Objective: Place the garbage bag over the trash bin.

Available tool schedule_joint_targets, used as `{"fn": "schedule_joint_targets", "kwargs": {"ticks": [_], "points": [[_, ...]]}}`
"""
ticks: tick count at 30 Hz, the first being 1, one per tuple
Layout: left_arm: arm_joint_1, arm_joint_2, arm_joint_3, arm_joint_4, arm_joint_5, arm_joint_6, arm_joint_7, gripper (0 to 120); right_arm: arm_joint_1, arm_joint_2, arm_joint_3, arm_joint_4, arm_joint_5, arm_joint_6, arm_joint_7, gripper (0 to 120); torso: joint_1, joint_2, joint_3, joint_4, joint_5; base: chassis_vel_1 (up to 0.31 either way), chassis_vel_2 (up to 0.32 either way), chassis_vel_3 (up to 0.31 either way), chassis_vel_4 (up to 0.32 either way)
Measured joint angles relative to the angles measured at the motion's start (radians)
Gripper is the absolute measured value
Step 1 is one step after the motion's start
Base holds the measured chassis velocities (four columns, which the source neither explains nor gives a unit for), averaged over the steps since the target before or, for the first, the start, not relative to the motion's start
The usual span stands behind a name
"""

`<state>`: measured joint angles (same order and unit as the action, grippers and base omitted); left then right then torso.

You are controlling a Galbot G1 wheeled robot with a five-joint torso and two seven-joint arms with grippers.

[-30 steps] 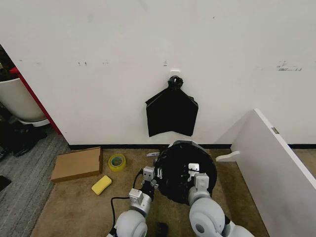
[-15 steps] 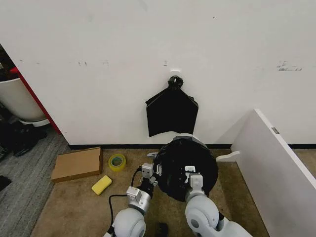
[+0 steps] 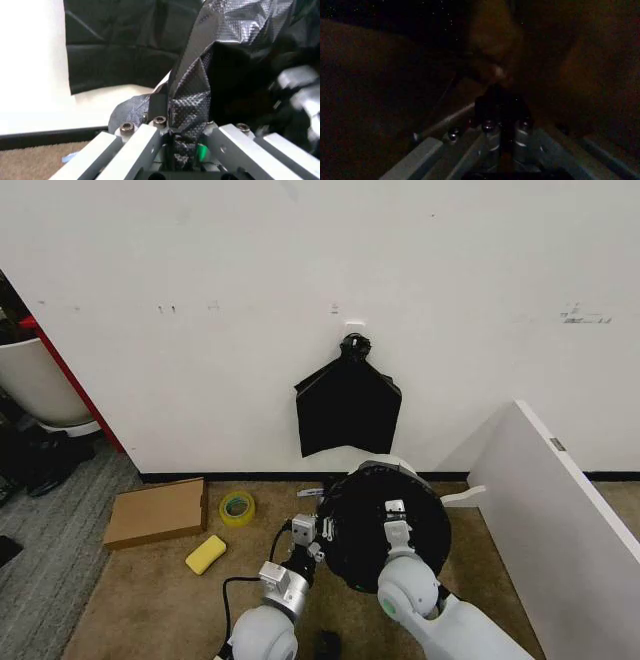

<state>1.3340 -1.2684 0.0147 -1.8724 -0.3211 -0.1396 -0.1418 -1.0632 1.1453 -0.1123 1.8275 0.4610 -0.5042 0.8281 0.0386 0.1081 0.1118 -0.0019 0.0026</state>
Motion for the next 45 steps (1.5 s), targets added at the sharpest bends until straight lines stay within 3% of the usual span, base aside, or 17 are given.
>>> {"fn": "schedule_joint_targets", "kwargs": {"ticks": [8, 12, 19, 24, 35, 45], "points": [[-0.007, -0.001, -0.006, 0.02, -0.001, -0.001, -0.004, 0, -0.087, -0.03, 0.001, 0.076, -0.071, 0.065, -0.037, 0, 0.0, 0.0, 0.0, 0.0, 0.0, 0.0, 0.0, 0.0, 0.0], [-0.013, -0.002, -0.007, 0.027, -0.006, -0.001, -0.007, 0, -0.172, -0.034, -0.014, 0.158, 0.013, 0.069, -0.061, 0, 0.0, 0.0, 0.0, -0.0002, 0.0, 0.0, 0.0, 0.0, 0.0], [-0.002, 0.002, -0.004, 0.009, 0.002, -0.004, -0.002, 0, -0.13, -0.008, -0.013, 0.168, 0.222, -0.084, 0.014, 0, 0.0, 0.0, 0.0, 0.0, -0.0001, 0.0, 0.0, 0.0, 0.0], [0.013, 0.013, -0.008, -0.011, 0.004, -0.012, 0.01, 0, -0.07, 0.009, -0.012, 0.133, 0.279, -0.157, 0.061, 0, 0.0, 0.0, 0.0, 0.0001, -0.0001, 0.0, 0.0, 0.0, 0.0], [0.031, 0.02, -0.009, -0.045, 0.002, -0.017, 0.017, 0, -0.014, 0.012, -0.024, 0.029, 0.205, -0.218, 0.082, 0, 0.0, 0.0, 0.0, 0.0, 0.0, 0.0, 0.0, 0.0, 0.0], [0.031, 0.023, -0.01, -0.046, -0.004, -0.016, 0.016, 0, -0.013, 0.005, -0.011, 0.02, 0.049, -0.079, 0.008, 0, 0.0, 0.0, 0.0, 0.0, 0.0, 0.0, 0.0, 0.0, 0.0]]}}
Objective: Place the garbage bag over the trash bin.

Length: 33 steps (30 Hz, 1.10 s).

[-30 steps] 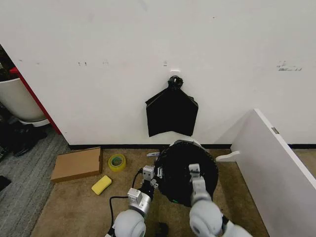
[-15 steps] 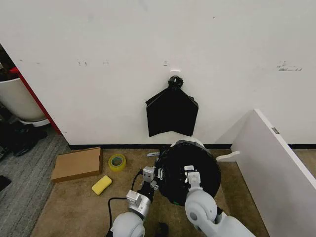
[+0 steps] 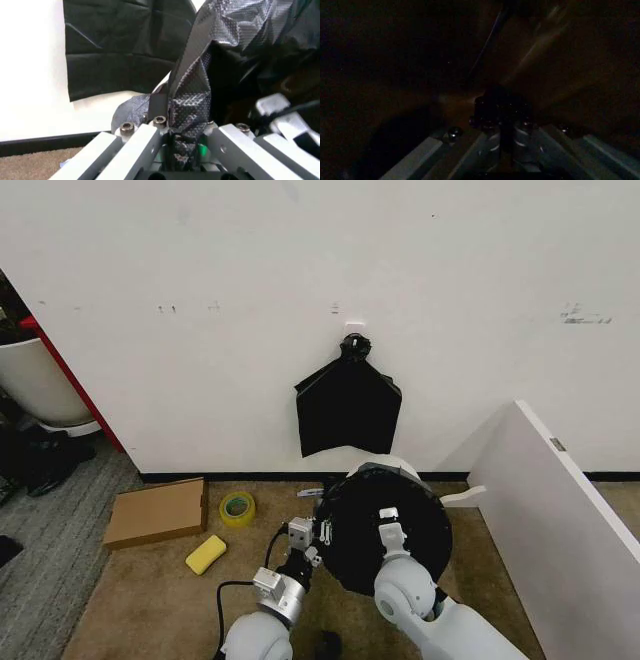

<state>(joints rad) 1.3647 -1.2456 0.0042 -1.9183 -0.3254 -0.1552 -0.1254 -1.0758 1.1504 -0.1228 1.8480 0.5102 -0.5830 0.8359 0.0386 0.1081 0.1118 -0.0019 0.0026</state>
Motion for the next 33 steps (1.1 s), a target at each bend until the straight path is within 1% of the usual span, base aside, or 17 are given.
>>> {"fn": "schedule_joint_targets", "kwargs": {"ticks": [3, 6, 9, 10, 12, 13, 14, 16, 18, 20, 21, 24, 27, 28, 29, 31, 33], "points": [[-0.007, -0.005, -0.013, 0.014, -0.011, 0.003, -0.006, 0, -0.035, -0.014, 0.007, 0.048, -0.024, 0.061, -0.036, 0, 0.0, 0.0, 0.0, 0.0001, 0.0, 0.0, 0.0, 0.0, 0.0], [-0.016, -0.01, -0.029, 0.023, -0.026, 0.009, -0.015, 0, -0.077, -0.028, 0.008, 0.093, -0.034, 0.087, -0.054, 3, 0.0, 0.0, 0.0, 0.0001, 0.0, 0.0, 0.0, 0.0, 0.0], [-0.046, -0.018, -0.062, 0.038, -0.084, 0.048, -0.038, 0, -0.177, -0.063, -0.003, 0.199, -0.032, 0.125, -0.088, 16, 0.0, 0.0, 0.0, -0.0001, 0.0001, 0.0, 0.0, 0.0, 0.0], [-0.062, -0.022, -0.075, 0.039, -0.119, 0.079, -0.051, 0, -0.22, -0.074, -0.013, 0.254, -0.012, 0.127, -0.091, 21, 0.0, 0.0, 0.0, -0.0004, -0.0003, 0.0, 0.0, 0.0, 0.0], [-0.086, -0.025, -0.093, 0.042, -0.163, 0.122, -0.07, 0, -0.273, -0.083, -0.022, 0.339, 0.008, 0.132, -0.106, 28, 0.0, 0.0, 0.0, -0.0004, 0.0, 0.0, 0.0, 0.0, 0.0], [-0.086, -0.025, -0.093, 0.042, -0.163, 0.122, -0.07, 0, -0.273, -0.083, -0.022, 0.339, 0.008, 0.132, -0.106, 28, 0.0, 0.0, 0.0, -0.0004, 0.0, 0.0, 0.0, 0.0, 0.0], [-0.098, -0.027, -0.102, 0.045, -0.185, 0.14, -0.078, 0, -0.295, -0.085, -0.024, 0.375, 0.012, 0.144, -0.121, 32, 0.0, 0.0, 0.0, -0.0002, 0.0, 0.0, 0.0, 0.0, 0.0], [-0.117, -0.028, -0.114, 0.051, -0.235, 0.168, -0.088, 0, -0.335, -0.085, -0.025, 0.456, 0.012, 0.212, -0.178, 43, 0.0, 0.0, 0.0, -0.0001, -0.0001, 0.0, 0.0, 0.0, 0.0], [-0.119, -0.027, -0.117, 0.053, -0.26, 0.18, -0.09, 0, -0.353, -0.086, -0.021, 0.492, 0.005, 0.26, -0.229, 50, 0.0, 0.0, 0.0, -0.0003, -0.0003, 0.0, 0.0, 0.0, 0.0], [-0.115, -0.024, -0.119, 0.05, -0.273, 0.182, -0.089, 0, -0.355, -0.087, -0.015, 0.502, 0.002, 0.296, -0.263, 57, 0.0, 0.0, 0.0, -0.0003, -0.0001, 0.0, 0.0, 0.0, 0.0], [-0.115, -0.024, -0.119, 0.05, -0.273, 0.182, -0.089, 0, -0.355, -0.087, -0.015, 0.502, 0.002, 0.296, -0.263, 57, 0.0, 0.0, 0.0, -0.0003, -0.0001, 0.0, 0.0, 0.0, 0.0], [-0.104, -0.023, -0.121, 0.036, -0.296, 0.193, -0.094, 0, -0.356, -0.087, 0.0, 0.488, -0.012, 0.375, -0.313, 71, 0.0, 0.0, 0.0, 0.0002, 0.0, 0.0, 0.0, 0.0, 0.0], [-0.104, -0.033, -0.132, 0.021, -0.347, 0.247, -0.152, 0, -0.387, -0.09, 0.0, 0.486, -0.053, 0.42, -0.338, 83, 0.0, 0.0, 0.0, 0.0, 0.0001, 0.0, 0.0, 0.0, 0.0], [-0.104, -0.033, -0.132, 0.021, -0.347, 0.247, -0.152, 0, -0.387, -0.09, 0.0, 0.486, -0.053, 0.42, -0.338, 83, 0.0, 0.0, 0.0, 0.0, 0.0001, 0.0, 0.0, 0.0, 0.0], [-0.106, -0.038, -0.136, 0.018, -0.365, 0.27, -0.173, 0, -0.402, -0.091, -0.006, 0.484, -0.079, 0.437, -0.345, 86, 0.0, 0.0, 0.0, 0.0, 0.0001, 0.0, 0.0, 0.0, 0.0], [-0.118, -0.059, -0.149, 0.018, -0.451, 0.346, -0.242, 0, -0.443, -0.093, -0.021, 0.464, -0.167, 0.497, -0.375, 95, 0.0, 0.0, 0.0, 0.0001, 0.0001, 0.0, 0.0, 0.0, 0.0], [-0.138, -0.086, -0.179, 0.033, -0.554, 0.42, -0.312, 0, -0.486, -0.096, -0.024, 0.419, -0.257, 0.601, -0.433, 100, 0.0, 0.0, 0.0, -0.0004, -0.0003, 0.0, 0.0, 0.0, 0.0]]}}
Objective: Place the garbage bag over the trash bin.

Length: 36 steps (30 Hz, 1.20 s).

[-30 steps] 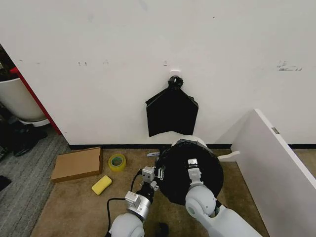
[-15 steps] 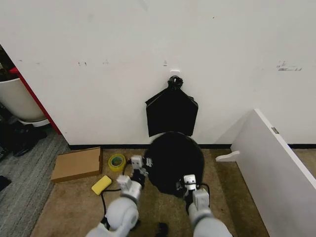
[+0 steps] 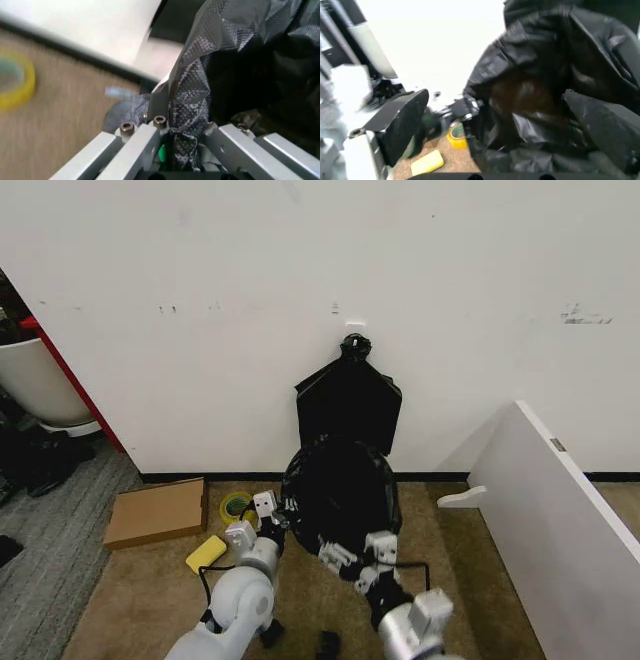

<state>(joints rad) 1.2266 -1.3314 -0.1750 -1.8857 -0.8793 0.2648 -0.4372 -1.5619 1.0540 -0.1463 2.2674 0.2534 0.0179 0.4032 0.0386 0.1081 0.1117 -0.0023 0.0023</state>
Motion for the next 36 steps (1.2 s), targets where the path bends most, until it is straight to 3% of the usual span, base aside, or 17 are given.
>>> {"fn": "schedule_joint_targets", "kwargs": {"ticks": [2, 8, 10, 15, 23, 36], "points": [[-0.008, -0.008, -0.02, 0.005, -0.042, 0.029, -0.025, 0, -0.012, -0.001, 0.001, -0.015, -0.021, 0.027, -0.015, 100, 0.0, 0.0, 0.0, -0.0001, 0.0, 0.0, 0.0, 0.0, 0.0], [-0.073, -0.063, -0.187, 0.045, -0.353, 0.187, -0.189, 0, -0.033, 0.0, 0.019, -0.062, -0.016, 0.14, -0.049, 100, 0.0, 0.0, 0.0, 0.0003, 0.0, 0.0, 0.0, 0.0, 0.0], [-0.077, -0.064, -0.194, 0.05, -0.363, 0.19, -0.193, 0, -0.034, 0.0, 0.02, -0.063, -0.017, 0.144, -0.053, 100, 0.0, 0.0, 0.0, 0.0002, 0.0, 0.0, 0.0, 0.0, 0.0], [-0.122, -0.078, -0.326, 0.055, -0.601, 0.31, -0.282, 0, -0.012, 0.01, 0.025, -0.117, -0.114, 0.099, -0.005, 100, 0.0, 0.0, 0.0, 0.0005, 0.0002, 0.0, 0.0, 0.0, 0.0], [-0.078, -0.078, -0.349, 0.013, -0.671, 0.408, -0.289, 0, 0.069, 0.048, 0.036, -0.19, -0.07, 0.072, 0.021, 100, 0.0, 0.0, 0.0, 0.0005, 0.0002, 0.0, 0.0, 0.0, 0.0], [-0.048, -0.066, -0.341, -0.025, -0.658, 0.439, -0.225, 0, 0.082, 0.053, 0.069, -0.231, -0.066, 0.068, 0.038, 100, 0.0, 0.0, 0.0, 0.0003, 0.0002, 0.0, 0.0, 0.0, 0.0]]}}
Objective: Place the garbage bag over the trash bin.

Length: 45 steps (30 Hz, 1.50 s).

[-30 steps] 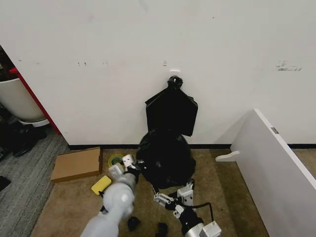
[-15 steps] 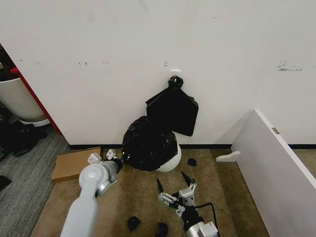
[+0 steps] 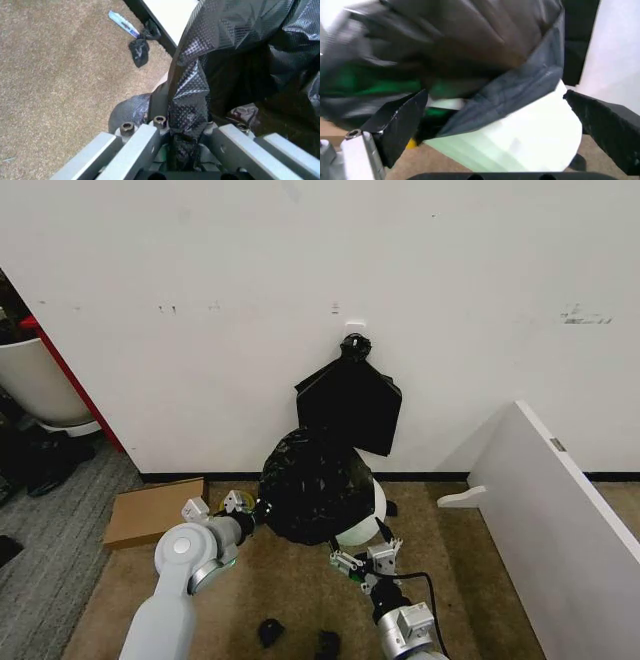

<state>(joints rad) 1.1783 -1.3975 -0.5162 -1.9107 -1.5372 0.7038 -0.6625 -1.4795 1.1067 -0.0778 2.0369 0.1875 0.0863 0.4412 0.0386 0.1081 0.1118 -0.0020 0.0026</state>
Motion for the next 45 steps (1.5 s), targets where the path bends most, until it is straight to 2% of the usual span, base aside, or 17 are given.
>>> {"fn": "schedule_joint_targets", "kwargs": {"ticks": [13, 23, 27, 34, 39, 45], "points": [[0.026, 0.028, -0.024, -0.021, 0.006, 0.035, 0.06, 0, 0.006, 0.009, 0.036, 0.022, 0.076, 0.004, 0.067, 100, 0.0, 0.0, 0.0, 0.0001, 0.0, 0.0, 0.0, 0.0, 0.0], [0.044, 0.042, -0.028, -0.066, 0.007, 0.034, 0.102, 0, 0.003, 0.011, 0.069, -0.002, 0.075, -0.091, 0.13, 100, 0.0, 0.0, 0.0, 0.0001, 0.0, 0.0, 0.0, 0.0, 0.0], [0.042, 0.044, -0.028, -0.066, 0.011, 0.034, 0.106, 0, -0.005, 0.007, 0.071, 0.007, 0.071, -0.082, 0.128, 100, 0.0, 0.0, 0.0, 0.0, 0.0, 0.0, 0.0, 0.0, 0.0], [0.029, 0.075, 0.02, -0.059, 0.105, 0.01, 0.156, 0, -0.057, -0.029, 0.064, 0.034, 0.002, 0.036, 0.048, 100, 0.0, 0.0, 0.0, 0.0002, 0.0002, 0.0, 0.0, 0.0, 0.0], [0.011, 0.128, 0.09, -0.042, 0.236, -0.062, 0.252, 0, -0.129, -0.1, 0.068, 0.065, 0.093, 0.067, -0.021, 100, 0.0, 0.0, 0.0, -0.0001, 0.0002, 0.0, 0.0, 0.0, 0.0], [0.001, 0.148, 0.126, -0.01, 0.289, -0.118, 0.32, 0, -0.14, -0.128, 0.07, 0.104, 0.172, 0.078, -0.036, 100, 0.0, 0.0, 0.0, 0.0, 0.0002, 0.0, 0.0, 0.0, 0.0]]}}
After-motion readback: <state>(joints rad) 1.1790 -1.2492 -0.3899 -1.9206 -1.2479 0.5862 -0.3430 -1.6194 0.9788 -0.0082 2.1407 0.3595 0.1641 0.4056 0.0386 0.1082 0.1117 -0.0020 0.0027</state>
